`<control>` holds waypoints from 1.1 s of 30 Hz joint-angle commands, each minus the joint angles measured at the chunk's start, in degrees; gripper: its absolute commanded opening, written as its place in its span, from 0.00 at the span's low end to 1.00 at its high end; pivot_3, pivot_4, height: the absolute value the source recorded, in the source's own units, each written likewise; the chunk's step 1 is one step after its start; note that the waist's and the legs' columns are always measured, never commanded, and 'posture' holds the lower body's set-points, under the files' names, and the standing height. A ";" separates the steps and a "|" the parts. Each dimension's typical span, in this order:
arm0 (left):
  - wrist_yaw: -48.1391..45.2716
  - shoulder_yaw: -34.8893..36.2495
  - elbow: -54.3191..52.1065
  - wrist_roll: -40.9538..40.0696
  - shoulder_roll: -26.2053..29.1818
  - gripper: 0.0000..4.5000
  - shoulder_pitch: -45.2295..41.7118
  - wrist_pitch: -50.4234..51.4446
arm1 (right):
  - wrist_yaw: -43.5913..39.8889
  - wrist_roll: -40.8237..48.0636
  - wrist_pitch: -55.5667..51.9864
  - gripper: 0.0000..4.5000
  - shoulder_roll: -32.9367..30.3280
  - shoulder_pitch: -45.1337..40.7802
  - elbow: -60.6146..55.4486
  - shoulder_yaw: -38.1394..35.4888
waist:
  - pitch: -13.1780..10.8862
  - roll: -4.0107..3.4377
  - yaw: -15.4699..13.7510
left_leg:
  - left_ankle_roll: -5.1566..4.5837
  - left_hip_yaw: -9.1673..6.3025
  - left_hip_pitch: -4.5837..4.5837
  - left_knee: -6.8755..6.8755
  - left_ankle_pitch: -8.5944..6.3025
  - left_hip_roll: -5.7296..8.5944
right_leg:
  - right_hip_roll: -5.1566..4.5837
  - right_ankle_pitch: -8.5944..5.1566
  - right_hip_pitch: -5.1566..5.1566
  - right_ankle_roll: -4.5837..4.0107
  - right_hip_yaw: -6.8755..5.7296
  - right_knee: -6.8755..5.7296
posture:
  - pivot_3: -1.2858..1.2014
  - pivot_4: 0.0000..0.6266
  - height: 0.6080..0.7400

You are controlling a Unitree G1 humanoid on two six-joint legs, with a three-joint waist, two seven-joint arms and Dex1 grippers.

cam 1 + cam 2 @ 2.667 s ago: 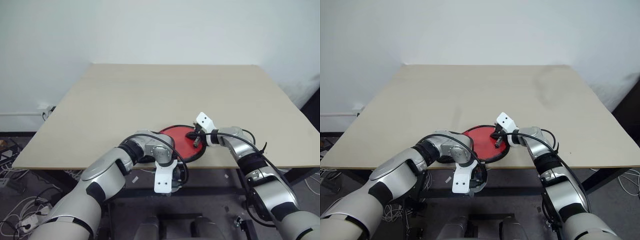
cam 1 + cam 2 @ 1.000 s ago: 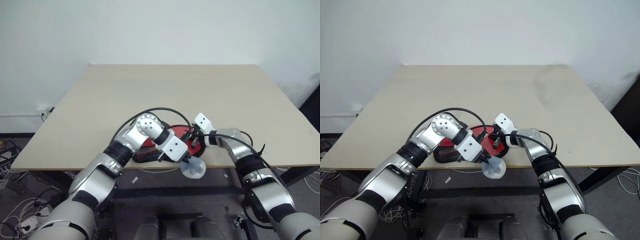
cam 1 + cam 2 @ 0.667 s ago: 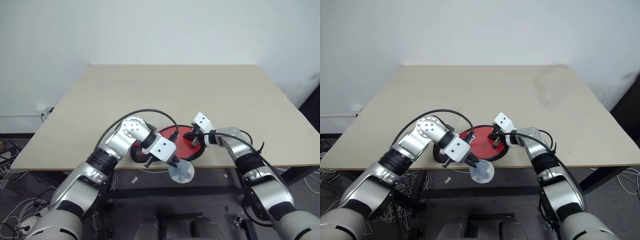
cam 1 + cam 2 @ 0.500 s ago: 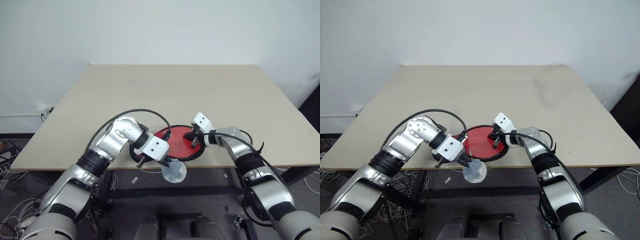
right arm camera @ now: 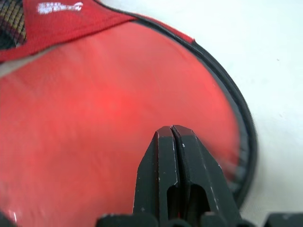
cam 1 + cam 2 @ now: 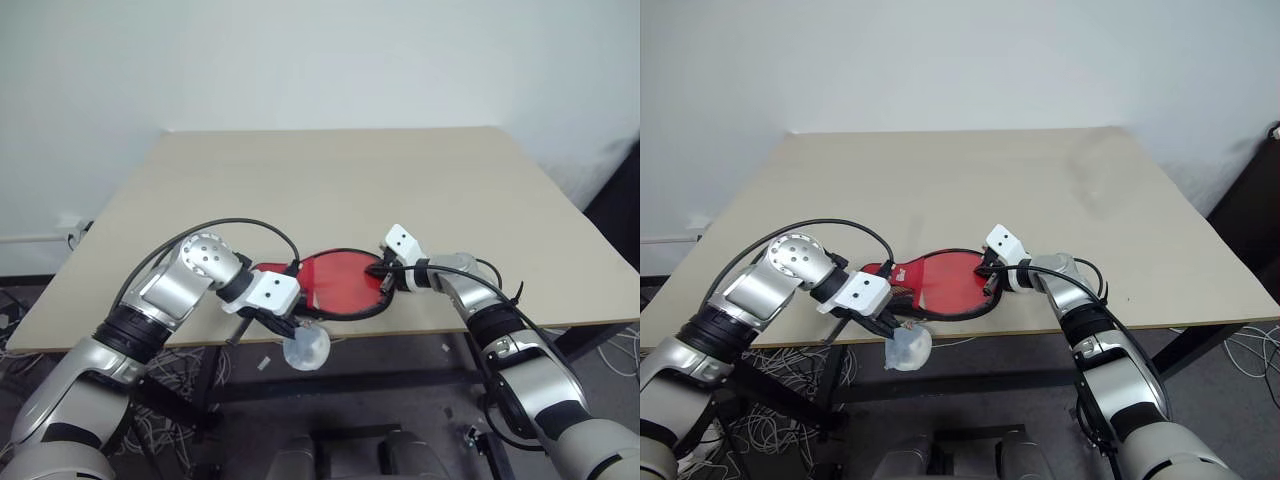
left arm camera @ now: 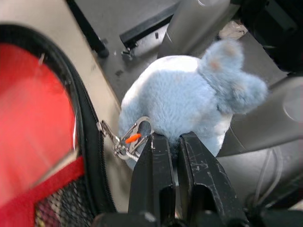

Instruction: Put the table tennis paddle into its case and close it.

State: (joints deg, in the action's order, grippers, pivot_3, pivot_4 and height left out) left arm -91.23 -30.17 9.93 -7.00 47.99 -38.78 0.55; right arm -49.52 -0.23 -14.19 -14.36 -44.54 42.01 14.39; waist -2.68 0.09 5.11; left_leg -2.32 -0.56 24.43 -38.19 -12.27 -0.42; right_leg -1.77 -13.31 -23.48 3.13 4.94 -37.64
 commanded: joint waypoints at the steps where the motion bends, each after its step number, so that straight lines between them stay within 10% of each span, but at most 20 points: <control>1: -1.27 1.01 -0.27 -1.35 2.10 0.00 0.70 1.19 | 0.67 -2.15 -0.54 0.00 -0.16 0.38 2.22 0.99 | 0.00 0.00 0.32 | 0.00 0.00 0.00 0.01 0.00 -0.01 | 0.00 -0.01 0.00 0.00 -0.01 0.00 | 0.52 0.00 1.00; 33: 2.92 8.01 -0.31 -1.39 1.59 0.00 8.43 9.41 | -10.00 -6.76 -1.18 0.00 -4.06 5.05 -6.27 8.36 | 0.14 0.22 0.79 | 0.06 -0.01 -0.66 0.40 -0.04 -0.10 | 0.04 -0.30 0.39 -0.22 0.11 -0.02 | 0.52 0.00 1.00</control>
State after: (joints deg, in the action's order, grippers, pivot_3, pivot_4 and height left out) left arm -88.66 -24.67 8.82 -9.48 47.64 -30.46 10.32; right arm -57.79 -5.73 -12.90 -18.81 -41.91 33.45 20.17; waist -2.55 0.31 5.91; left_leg -2.25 -0.57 23.70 -37.78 -12.32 -0.53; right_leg -1.73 -13.62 -23.03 2.91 5.08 -37.67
